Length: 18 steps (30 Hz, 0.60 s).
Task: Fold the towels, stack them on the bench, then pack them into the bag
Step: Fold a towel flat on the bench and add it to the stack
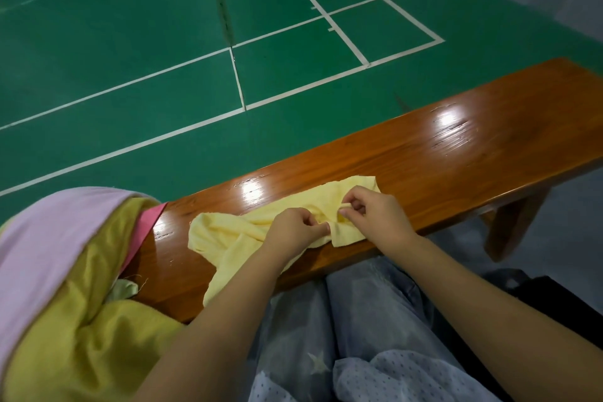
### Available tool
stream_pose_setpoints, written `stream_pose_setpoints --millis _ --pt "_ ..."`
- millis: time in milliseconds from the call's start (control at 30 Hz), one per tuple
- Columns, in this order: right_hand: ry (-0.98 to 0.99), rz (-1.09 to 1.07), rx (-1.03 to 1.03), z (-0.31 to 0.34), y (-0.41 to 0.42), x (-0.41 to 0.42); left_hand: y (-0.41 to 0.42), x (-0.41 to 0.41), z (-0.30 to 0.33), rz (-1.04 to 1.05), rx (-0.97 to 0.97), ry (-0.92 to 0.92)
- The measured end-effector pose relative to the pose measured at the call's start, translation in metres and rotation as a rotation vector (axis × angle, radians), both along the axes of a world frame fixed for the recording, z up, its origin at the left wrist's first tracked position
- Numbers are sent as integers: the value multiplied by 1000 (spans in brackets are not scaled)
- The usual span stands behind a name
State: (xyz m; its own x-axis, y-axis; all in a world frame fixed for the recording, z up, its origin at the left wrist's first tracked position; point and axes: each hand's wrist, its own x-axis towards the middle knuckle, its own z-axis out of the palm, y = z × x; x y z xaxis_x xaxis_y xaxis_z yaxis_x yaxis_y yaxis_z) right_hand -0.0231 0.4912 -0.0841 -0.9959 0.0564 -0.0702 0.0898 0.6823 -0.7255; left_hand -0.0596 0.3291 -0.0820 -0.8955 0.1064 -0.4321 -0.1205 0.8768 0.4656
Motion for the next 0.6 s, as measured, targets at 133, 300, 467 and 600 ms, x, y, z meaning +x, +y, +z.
stream_pose_setpoints --millis 133,300,467,600 --pt "-6 9 29 -8 -3 6 0 7 2 -168 -138 57" --pt "124 -170 -63 -5 -2 9 -1 10 1 -265 -170 99" --pt "195 -53 -48 -4 -5 20 -2 4 0 -195 -72 53" --pt "128 5 -18 -10 -9 26 -1 5 -1 -195 -59 66"
